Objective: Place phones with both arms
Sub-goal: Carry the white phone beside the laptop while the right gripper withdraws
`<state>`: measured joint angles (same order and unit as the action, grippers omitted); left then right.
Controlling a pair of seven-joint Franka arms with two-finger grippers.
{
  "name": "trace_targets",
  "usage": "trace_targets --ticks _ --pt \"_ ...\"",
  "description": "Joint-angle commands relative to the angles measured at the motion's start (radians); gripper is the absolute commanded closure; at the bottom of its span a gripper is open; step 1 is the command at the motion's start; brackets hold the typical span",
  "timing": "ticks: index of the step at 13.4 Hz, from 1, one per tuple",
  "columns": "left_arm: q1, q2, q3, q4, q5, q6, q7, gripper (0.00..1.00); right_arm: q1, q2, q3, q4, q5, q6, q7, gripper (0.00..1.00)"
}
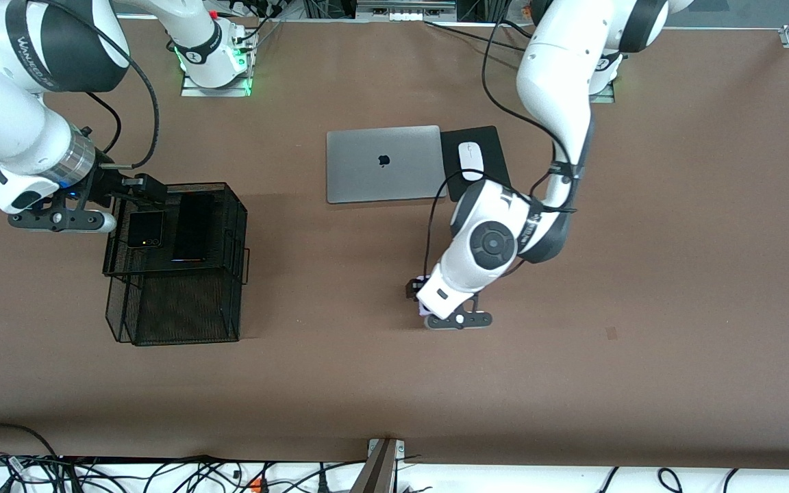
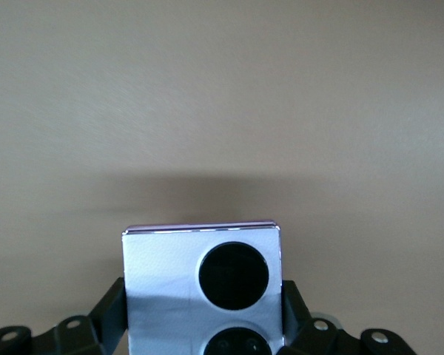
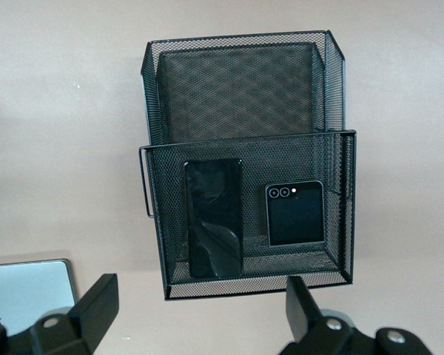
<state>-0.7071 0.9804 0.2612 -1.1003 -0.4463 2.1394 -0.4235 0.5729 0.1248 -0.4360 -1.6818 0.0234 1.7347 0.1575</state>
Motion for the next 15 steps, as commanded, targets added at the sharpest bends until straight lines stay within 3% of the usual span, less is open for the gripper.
trace_targets --ticks 1,9,11,12,13,14,15 --pt "-0.04 0.038 0.015 0.0 -0.025 0.075 -0.001 0.62 0.001 0.012 -0.003 0.036 0.015 -0.03 0.013 0.0" --pt "-0.1 0.07 0.013 -0.036 -0.023 0.088 0.006 0.62 0.001 0.015 -0.001 0.037 0.007 -0.035 0.019 0.0" --pt "-0.101 0.069 0.013 -0.036 -0.022 0.088 0.009 0.54 0.001 0.016 -0.001 0.037 0.006 -0.032 0.019 0.0" --pt "-0.103 0.067 0.013 -0.036 -0.022 0.088 0.009 0.49 0.001 0.018 0.0 0.039 0.004 -0.029 0.019 0.0" --pt "-0.103 0.067 0.004 -0.036 -0.022 0.088 0.011 0.29 0.001 0.019 0.002 0.043 0.004 -0.035 0.019 0.0" --pt "-0.103 0.066 0.003 -0.036 -0.011 0.088 0.015 0.0 0.001 0.019 0.002 0.043 0.004 -0.035 0.017 0.0" --pt "-0.103 0.058 0.003 -0.036 -0.015 0.085 0.016 0.0 0.001 0.019 0.002 0.043 0.004 -0.032 0.019 0.0"
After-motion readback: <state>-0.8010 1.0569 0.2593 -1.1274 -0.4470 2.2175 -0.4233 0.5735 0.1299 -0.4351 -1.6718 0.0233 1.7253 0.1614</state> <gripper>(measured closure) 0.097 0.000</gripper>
